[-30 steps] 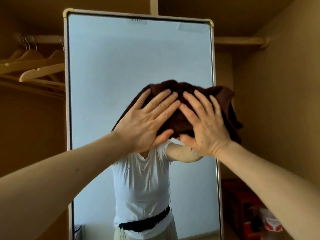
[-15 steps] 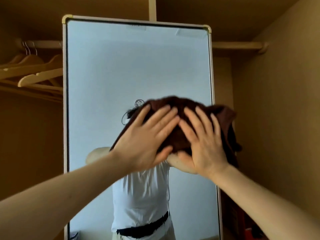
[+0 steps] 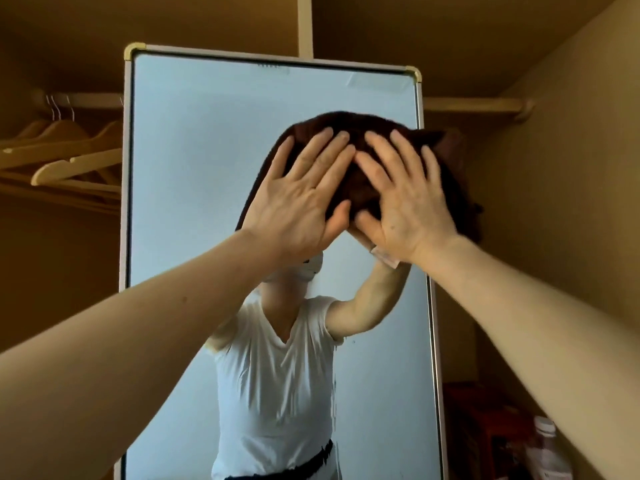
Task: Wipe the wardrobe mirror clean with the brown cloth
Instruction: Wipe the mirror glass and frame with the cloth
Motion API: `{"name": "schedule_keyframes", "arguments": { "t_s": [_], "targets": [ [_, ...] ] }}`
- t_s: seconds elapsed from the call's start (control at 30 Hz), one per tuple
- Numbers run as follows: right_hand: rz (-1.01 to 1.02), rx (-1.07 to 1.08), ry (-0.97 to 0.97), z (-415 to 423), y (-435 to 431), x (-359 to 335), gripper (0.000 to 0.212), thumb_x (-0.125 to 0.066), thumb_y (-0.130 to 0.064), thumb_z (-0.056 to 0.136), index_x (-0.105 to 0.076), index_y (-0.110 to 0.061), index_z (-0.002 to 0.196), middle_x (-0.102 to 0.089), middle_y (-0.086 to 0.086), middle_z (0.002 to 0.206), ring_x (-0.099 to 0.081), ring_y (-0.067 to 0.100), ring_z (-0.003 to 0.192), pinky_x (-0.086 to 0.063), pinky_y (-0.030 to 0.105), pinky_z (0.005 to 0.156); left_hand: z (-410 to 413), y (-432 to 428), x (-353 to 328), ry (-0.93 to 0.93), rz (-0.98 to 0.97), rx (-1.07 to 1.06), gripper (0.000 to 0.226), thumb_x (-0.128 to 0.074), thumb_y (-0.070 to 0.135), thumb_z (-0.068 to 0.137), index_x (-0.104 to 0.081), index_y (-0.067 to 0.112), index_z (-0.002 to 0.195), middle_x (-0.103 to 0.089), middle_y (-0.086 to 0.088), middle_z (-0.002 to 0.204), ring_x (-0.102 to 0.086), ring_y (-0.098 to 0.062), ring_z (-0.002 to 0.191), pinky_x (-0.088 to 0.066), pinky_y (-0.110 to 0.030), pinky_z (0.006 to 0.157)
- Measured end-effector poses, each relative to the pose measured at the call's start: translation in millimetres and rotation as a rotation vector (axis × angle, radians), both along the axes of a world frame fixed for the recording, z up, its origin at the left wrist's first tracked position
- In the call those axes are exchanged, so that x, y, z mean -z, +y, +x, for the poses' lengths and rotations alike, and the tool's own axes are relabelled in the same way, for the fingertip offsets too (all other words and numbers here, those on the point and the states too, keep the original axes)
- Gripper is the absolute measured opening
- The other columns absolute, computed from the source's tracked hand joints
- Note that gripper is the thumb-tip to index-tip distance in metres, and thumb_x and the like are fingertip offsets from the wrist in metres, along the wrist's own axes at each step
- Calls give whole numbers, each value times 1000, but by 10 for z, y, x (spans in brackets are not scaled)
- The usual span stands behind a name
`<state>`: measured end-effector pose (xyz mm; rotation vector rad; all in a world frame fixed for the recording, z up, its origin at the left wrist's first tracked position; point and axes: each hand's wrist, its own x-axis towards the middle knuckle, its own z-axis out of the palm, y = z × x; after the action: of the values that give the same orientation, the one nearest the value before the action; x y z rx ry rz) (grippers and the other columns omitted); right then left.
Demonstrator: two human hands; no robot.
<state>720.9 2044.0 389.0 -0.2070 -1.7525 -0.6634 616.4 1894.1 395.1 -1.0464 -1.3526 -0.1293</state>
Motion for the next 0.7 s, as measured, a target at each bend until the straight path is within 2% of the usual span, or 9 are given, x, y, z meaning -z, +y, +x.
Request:
{"name": "schedule_keyframes", "arguments": {
  "t_s": [0.1,0.2,0.27,0.4,0.53,0.6,0.7],
  "targets": [
    [-22,-79,62,-46,-7,531,74,-49,-49,75,-38,-18,141,-31,10,151,-23,34,140,-15,58,111,-50,-41,371,60,-80,35,67,-30,46,93,-27,9,149,-23,-9,157,-16,-25,146,-16,-53,116],
    [-2,-109,-7,12,22,1019,76,-50,-53,74,-34,-18,140,-32,12,151,-24,35,140,-15,58,111,-105,-128,746,137,-195,36,69,-36,47,94,-27,8,149,-22,-11,157,-16,-26,146,-18,-54,115],
    [40,-92,-73,59,61,1108,76,-47,-56,75,-33,-18,139,-34,14,149,-25,36,139,-15,59,111,-144,-158,820,164,-253,22,70,-35,50,94,-26,8,150,-21,-10,157,-15,-26,146,-18,-53,116],
    [42,-33,-104,108,76,569,81,-43,-56,71,-39,-13,140,-33,14,150,-27,37,139,-20,60,109,-108,-103,377,146,-195,-10,69,-31,50,94,-26,9,150,-22,-9,157,-17,-26,146,-17,-52,116],
    [-29,44,-108,117,42,-192,80,-37,-54,74,-28,-20,146,-17,4,157,-12,28,144,-11,55,113,-8,-53,-225,28,-93,-69,72,-17,52,92,-17,12,152,-15,-6,159,-8,-21,148,-8,-47,119],
    [-39,24,-77,79,21,-287,77,-36,-53,76,-26,-23,147,-17,3,157,-11,27,144,-10,54,114,-5,-48,-313,-5,-86,-62,72,-13,52,91,-12,14,153,-10,-4,160,-2,-19,148,-4,-45,119],
    [-26,-46,-16,14,-28,54,78,-38,-51,74,-34,-18,144,-24,8,155,-17,31,142,-12,57,112,-39,-99,-54,39,-89,-33,71,-22,48,91,-19,11,152,-16,-7,159,-9,-23,148,-9,-49,118]
  ]
}}
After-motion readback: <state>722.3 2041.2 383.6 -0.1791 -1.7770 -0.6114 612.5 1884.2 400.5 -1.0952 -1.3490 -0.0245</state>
